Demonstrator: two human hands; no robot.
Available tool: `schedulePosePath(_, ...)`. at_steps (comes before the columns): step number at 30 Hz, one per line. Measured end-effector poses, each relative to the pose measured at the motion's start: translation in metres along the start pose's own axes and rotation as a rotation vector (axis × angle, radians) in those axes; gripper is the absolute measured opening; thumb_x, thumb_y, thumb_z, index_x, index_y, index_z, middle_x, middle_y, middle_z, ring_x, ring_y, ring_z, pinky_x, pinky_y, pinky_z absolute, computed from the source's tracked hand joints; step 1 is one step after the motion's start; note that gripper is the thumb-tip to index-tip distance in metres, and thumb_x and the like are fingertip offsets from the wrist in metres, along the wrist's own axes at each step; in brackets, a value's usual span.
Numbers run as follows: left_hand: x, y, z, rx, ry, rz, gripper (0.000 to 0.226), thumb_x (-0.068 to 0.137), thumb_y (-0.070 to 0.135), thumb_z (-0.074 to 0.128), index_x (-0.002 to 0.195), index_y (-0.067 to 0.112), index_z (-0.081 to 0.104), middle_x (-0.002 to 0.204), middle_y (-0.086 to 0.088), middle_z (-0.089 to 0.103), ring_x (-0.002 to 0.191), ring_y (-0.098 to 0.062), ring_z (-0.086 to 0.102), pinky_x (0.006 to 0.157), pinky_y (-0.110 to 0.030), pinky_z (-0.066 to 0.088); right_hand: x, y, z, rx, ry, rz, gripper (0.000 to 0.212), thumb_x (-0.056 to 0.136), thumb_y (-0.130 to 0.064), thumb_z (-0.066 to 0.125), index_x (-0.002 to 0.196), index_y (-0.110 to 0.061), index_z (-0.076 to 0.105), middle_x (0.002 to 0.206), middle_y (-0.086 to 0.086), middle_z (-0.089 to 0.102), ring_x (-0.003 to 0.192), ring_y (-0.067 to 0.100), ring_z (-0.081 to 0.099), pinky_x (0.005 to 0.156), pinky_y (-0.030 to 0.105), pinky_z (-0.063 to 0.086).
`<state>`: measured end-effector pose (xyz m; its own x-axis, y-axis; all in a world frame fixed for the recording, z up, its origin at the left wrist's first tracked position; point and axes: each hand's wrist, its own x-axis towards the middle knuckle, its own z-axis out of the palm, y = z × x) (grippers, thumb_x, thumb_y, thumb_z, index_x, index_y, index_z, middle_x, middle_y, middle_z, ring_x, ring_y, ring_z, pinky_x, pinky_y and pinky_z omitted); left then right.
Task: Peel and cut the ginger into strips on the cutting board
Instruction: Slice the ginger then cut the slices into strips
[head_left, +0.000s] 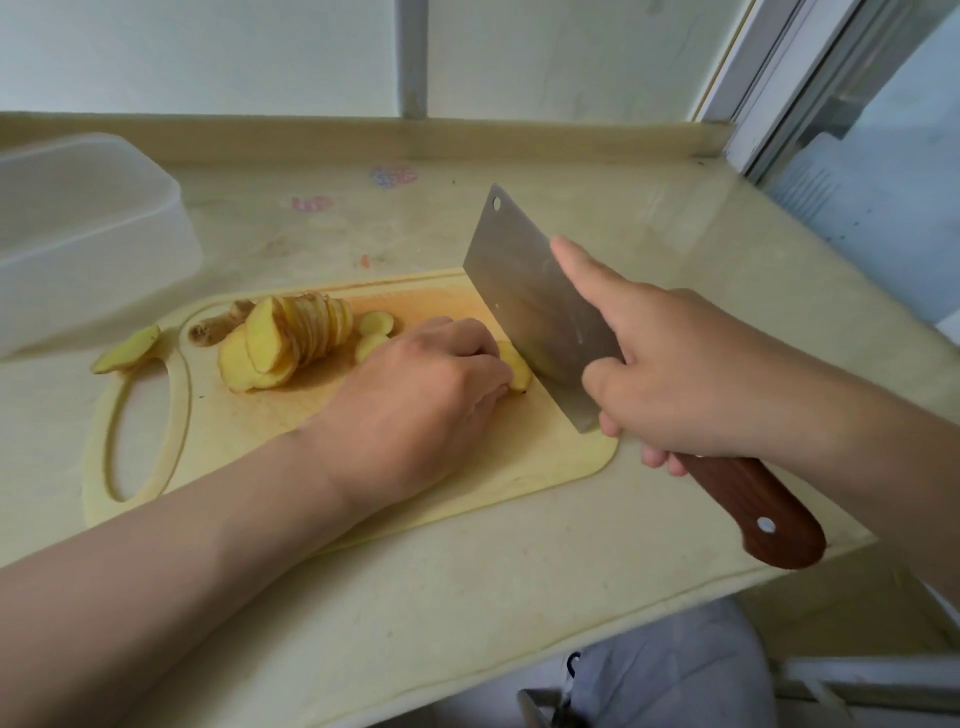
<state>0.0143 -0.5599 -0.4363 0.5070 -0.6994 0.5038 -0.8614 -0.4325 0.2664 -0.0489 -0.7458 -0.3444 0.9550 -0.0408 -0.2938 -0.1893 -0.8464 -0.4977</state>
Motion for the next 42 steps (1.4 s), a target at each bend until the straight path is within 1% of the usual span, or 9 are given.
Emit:
schedulePosePath(4,0.000,-0.001,-0.001,0.006,0.013,0.002,0.017,0.093,0.014,0.060,0.089,0.009,0.075,0.093,-0.007,0.069,0.081,-0.028,0.065,0.065,-0.037,0.056,-0.005,0.004,0.003,0.051,0.044,-0.018,0.095,0.098,-0.007,0.046,0.153,-0.071,0.002,0.080,0.003,0.072,0.052,0.022,0.071,0.046,0.033,0.059)
schedulePosePath(7,0.000,-0.001,0.000,0.003,0.005,0.000,0.019,0.093,0.016,0.058,0.088,0.009,0.075,0.092,-0.006,0.069,0.080,-0.029,0.065,0.064,-0.038,0.056,-0.010,0.009,0.005,0.069,0.069,-0.024,0.097,0.099,-0.006,0.046,0.151,-0.073,0.000,0.073,0.004,0.074,0.051,0.021,0.070,0.046,0.035,0.060)
schedulePosePath(14,0.000,-0.001,-0.001,-0.007,-0.005,-0.009,0.023,0.094,0.017,0.055,0.090,0.010,0.076,0.093,-0.006,0.070,0.081,-0.029,0.066,0.061,-0.039,0.056,-0.005,0.007,0.002,0.047,0.032,-0.043,0.096,0.097,-0.006,0.044,0.149,-0.075,0.004,0.076,0.007,0.074,0.053,0.029,0.071,0.046,0.039,0.061)
schedulePosePath(19,0.001,-0.002,0.001,-0.007,-0.002,-0.015,0.024,0.095,0.018,0.054,0.088,0.009,0.075,0.092,-0.007,0.069,0.080,-0.031,0.066,0.060,-0.039,0.055,-0.004,0.003,0.000,0.022,-0.022,-0.027,0.095,0.098,-0.007,0.044,0.149,-0.076,0.002,0.083,0.005,0.071,0.052,0.027,0.071,0.047,0.043,0.062)
schedulePosePath(23,0.001,-0.003,0.000,0.002,-0.011,-0.006,0.022,0.091,0.016,0.055,0.086,0.008,0.075,0.090,-0.007,0.070,0.080,-0.032,0.066,0.060,-0.039,0.055,0.012,-0.009,0.001,-0.025,-0.029,-0.026,0.095,0.098,-0.008,0.044,0.154,-0.069,-0.001,0.085,0.007,0.068,0.045,0.020,0.067,0.044,0.037,0.058)
schedulePosePath(26,0.000,-0.001,-0.001,0.000,0.000,-0.003,0.021,0.091,0.017,0.056,0.087,0.009,0.075,0.091,-0.007,0.070,0.080,-0.032,0.066,0.059,-0.040,0.056,0.020,-0.014,-0.001,-0.058,-0.019,-0.049,0.095,0.096,-0.006,0.043,0.158,-0.062,-0.003,0.086,0.009,0.067,0.045,0.020,0.068,0.044,0.040,0.060)
schedulePosePath(30,-0.001,-0.003,0.001,0.012,-0.002,-0.012,0.026,0.094,0.020,0.052,0.086,0.009,0.075,0.092,-0.007,0.069,0.082,-0.031,0.066,0.062,-0.039,0.055,0.004,-0.010,-0.001,-0.045,-0.057,0.010,0.095,0.099,-0.009,0.046,0.154,-0.068,-0.004,0.088,0.005,0.068,0.045,0.018,0.068,0.045,0.033,0.057)
schedulePosePath(35,-0.002,-0.002,-0.002,0.020,0.018,0.008,0.019,0.089,0.016,0.059,0.086,0.010,0.076,0.093,-0.007,0.071,0.078,-0.031,0.068,0.058,-0.036,0.056,0.013,-0.003,0.005,0.048,0.077,-0.025,0.095,0.096,-0.006,0.046,0.159,-0.061,0.002,0.079,0.011,0.074,0.042,0.017,0.064,0.044,0.033,0.056)
schedulePosePath(42,-0.003,-0.003,0.001,0.038,0.037,-0.008,0.024,0.092,0.018,0.054,0.087,0.010,0.076,0.095,-0.007,0.069,0.073,-0.033,0.066,0.053,-0.037,0.055,-0.010,0.007,0.008,0.135,0.071,-0.022,0.096,0.096,-0.003,0.045,0.153,-0.071,0.007,0.074,0.013,0.074,0.043,0.019,0.063,0.044,0.033,0.057)
